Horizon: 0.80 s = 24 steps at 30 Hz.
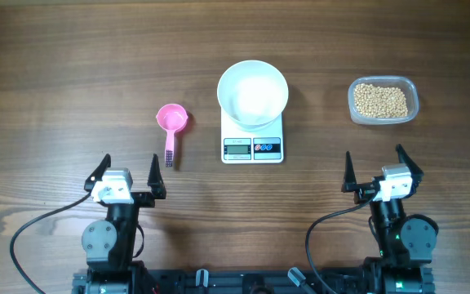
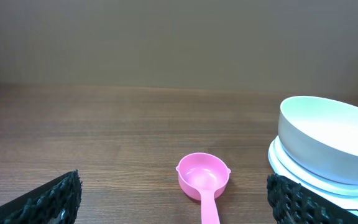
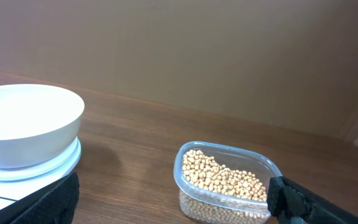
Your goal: Scoop item into bowl and weigh 150g on scale
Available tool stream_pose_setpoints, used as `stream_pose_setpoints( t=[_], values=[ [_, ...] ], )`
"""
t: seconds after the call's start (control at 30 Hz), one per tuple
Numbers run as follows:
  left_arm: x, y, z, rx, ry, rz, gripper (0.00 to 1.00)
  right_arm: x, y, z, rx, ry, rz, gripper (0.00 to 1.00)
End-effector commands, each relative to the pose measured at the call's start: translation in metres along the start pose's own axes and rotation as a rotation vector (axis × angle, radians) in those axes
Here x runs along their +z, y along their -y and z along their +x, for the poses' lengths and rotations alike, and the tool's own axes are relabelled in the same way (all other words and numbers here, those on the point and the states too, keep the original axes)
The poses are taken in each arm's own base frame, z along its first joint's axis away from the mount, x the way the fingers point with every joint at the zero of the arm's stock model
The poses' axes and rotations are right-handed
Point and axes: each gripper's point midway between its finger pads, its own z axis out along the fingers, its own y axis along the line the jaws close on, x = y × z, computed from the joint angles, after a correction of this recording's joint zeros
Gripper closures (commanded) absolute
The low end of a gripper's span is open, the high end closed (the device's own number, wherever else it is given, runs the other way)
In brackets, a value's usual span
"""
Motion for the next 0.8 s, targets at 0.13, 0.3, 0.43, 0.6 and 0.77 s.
stream_pose_setpoints(
  t=[0.13, 0.3, 0.43, 0.6, 0.77],
  values=[
    [-0.019, 0.080, -0.003, -0.248, -0.052, 0.477, 0.00, 0.000, 0.002, -0.003, -0.005, 0.012, 0.011, 0.00],
    [-0.042, 0.112, -0.020, -0.299, -0.040, 0.712, 0.00, 0.000, 0.002, -0.002, -0.005, 0.011, 0.011, 0.00],
    [-0.073, 0.133, -0.068, -0.210, 0.157, 0.904, 0.00, 0.000, 0.002, -0.003, -0.004, 0.012, 0.011, 0.00],
    [-0.101, 0.123, -0.138, -0.201, 0.468, 0.878, 0.00, 0.000, 0.002, -0.003, -0.005, 0.012, 0.011, 0.00],
    [-0.116, 0.113, -0.198, -0.180, 0.584, 0.784, 0.00, 0.000, 0.002, -0.003, -0.005, 0.012, 0.011, 0.00]
  ],
)
